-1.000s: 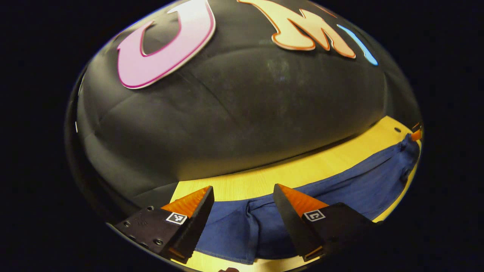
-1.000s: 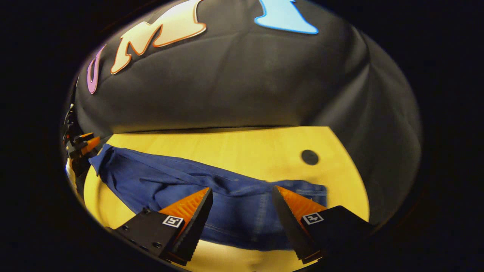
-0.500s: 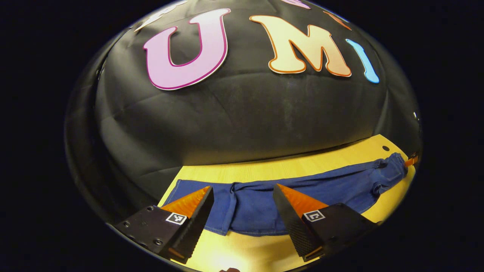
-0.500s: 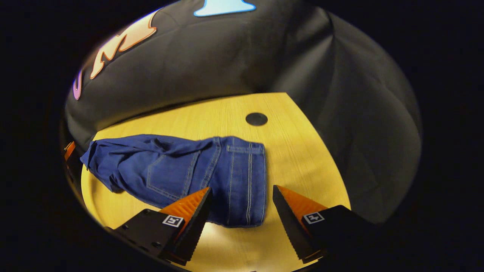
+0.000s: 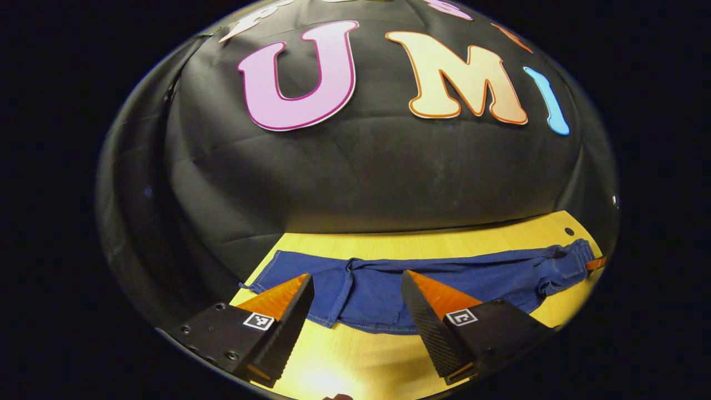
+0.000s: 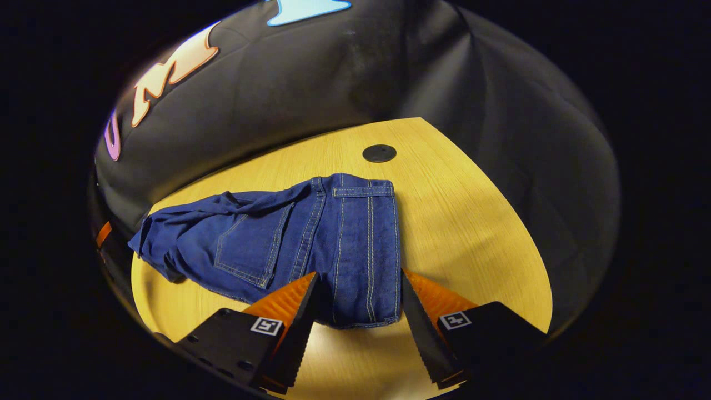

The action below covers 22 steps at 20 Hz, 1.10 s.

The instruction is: Grasp the waist and the cuffs of the jeans and fold them to make the two legs overlap; first hold the waist and fold one-third of the jeans toward the cuffs, then hold the cuffs and fold the remaining one-third in the same direction to finish folding.

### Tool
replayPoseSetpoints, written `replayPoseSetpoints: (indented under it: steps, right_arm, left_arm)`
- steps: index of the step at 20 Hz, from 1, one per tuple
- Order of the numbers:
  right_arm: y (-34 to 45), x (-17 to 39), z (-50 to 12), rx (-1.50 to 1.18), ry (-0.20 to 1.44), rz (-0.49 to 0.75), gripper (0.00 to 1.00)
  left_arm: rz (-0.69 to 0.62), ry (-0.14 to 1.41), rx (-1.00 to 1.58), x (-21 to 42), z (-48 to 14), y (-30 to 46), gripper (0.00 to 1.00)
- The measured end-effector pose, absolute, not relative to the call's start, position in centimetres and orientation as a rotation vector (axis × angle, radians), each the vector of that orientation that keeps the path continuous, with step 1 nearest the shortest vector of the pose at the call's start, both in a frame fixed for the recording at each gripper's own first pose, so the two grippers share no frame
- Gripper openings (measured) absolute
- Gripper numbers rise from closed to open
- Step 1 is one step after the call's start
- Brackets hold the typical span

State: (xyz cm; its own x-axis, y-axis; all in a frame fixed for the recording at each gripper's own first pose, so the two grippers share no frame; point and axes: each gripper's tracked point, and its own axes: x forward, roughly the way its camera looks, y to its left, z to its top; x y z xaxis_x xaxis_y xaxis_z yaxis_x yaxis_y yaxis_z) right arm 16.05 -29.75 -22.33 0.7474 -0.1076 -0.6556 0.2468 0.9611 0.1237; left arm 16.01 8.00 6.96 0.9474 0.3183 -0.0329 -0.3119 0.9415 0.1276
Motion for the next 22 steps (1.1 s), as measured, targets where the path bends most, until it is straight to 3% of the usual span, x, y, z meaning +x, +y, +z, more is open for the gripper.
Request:
replayPoseSetpoints:
  steps: [1,3,4,5,6,11,13,18,21,22]
  right_arm:
    - [-29.8,15.6,-22.4,0.212,0.712,-0.204,0.86]
    - [-28.7,16.0,-22.9,0.239,0.712,-0.201,0.73]
    - [-28.8,16.2,-22.7,0.246,0.709,-0.216,0.59]
    - [-28.7,16.2,-22.6,0.261,0.717,-0.228,0.46]
    - [-28.6,16.1,-22.6,0.263,0.715,-0.223,0.39]
    - [-28.3,16.2,-22.4,0.294,0.682,-0.208,0.24]
    - [-28.5,16.4,-22.3,0.322,0.692,-0.222,0.23]
    - [-28.5,15.7,-21.2,0.351,0.696,-0.206,0.06]
    - [-28.6,16.0,-20.9,0.289,0.699,-0.243,0.01]
    - [-28.6,16.1,-20.6,0.261,0.691,-0.261,0.04]
  left_arm:
    - [0.323,0.054,0.109,15.7,6.9,8.0,0.96]
    - [0.325,0.058,0.078,15.3,6.7,7.9,0.95]
    - [0.321,0.056,0.063,15.1,6.5,7.6,1.00]
    - [0.311,0.054,0.049,14.9,6.4,7.2,0.96]
    - [0.302,0.050,0.039,14.8,6.2,6.9,0.96]
    - [0.277,0.054,0.042,13.8,5.9,5.8,0.96]
    - [0.271,0.056,0.045,13.5,5.7,5.5,0.96]
    - [0.231,0.050,0.021,12.9,5.5,4.4,0.96]
    - [0.212,0.045,0.021,12.6,5.5,4.1,0.96]
    - [0.206,0.044,0.018,12.5,5.5,4.1,0.96]
